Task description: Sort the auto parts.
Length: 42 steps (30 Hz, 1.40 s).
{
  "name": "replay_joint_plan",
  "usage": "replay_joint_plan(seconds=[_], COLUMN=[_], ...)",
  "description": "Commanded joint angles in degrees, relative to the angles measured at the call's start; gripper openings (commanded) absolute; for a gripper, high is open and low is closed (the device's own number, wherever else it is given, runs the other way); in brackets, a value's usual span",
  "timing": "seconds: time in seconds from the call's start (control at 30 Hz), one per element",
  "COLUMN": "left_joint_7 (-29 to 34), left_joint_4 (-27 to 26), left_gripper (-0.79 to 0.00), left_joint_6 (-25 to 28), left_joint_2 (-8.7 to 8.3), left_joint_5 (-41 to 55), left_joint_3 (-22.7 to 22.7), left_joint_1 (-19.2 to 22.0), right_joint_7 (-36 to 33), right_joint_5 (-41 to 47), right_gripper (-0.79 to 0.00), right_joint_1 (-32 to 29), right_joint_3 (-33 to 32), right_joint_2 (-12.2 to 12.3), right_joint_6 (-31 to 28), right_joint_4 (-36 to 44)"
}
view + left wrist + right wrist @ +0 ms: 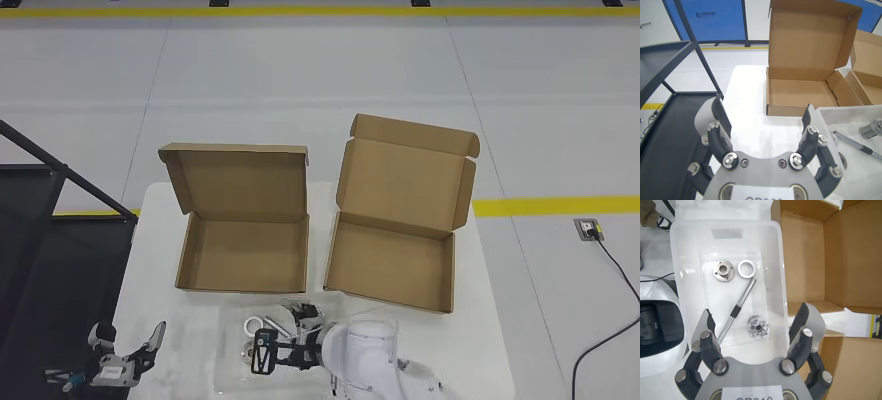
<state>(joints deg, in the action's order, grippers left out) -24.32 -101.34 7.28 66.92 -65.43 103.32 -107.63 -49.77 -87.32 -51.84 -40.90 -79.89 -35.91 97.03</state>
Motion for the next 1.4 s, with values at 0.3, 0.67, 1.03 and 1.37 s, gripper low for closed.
replay_joint_plan(seconds=[0.3,0.67,1.03,1.37], left_joint_7=[0.0,0.0,0.0,0.0], left_joint_4=[0.0,0.0,0.0,0.0], left_gripper=[0.000,0.000,0.000,0.000], left_joint_6=[0.0,0.0,0.0,0.0], left_joint_2=[0.00,0.00,0.00,0.00], left_joint_5=[0.0,0.0,0.0,0.0], left_joint_3=[0.0,0.0,0.0,0.0], left_joint_1=[0.0,0.0,0.0,0.0], right_joint_7=[-9.2,-14.8,-16.0,-15.7], right_joint_5=[6.1,8.7,8.9,9.6], right_gripper=[0.000,-0.111,-0.018,-0.099], right_joint_1=[1.1,3.0,5.3,7.3], right_joint_3=[-0.6,0.0,1.4,2.7], right_joint_2=[-1.1,-2.3,-3.8,-5.3], right_joint_6=[6.1,10.2,15.3,17.4], right_joint_4=[-4.2,-7.7,-12.2,-17.1])
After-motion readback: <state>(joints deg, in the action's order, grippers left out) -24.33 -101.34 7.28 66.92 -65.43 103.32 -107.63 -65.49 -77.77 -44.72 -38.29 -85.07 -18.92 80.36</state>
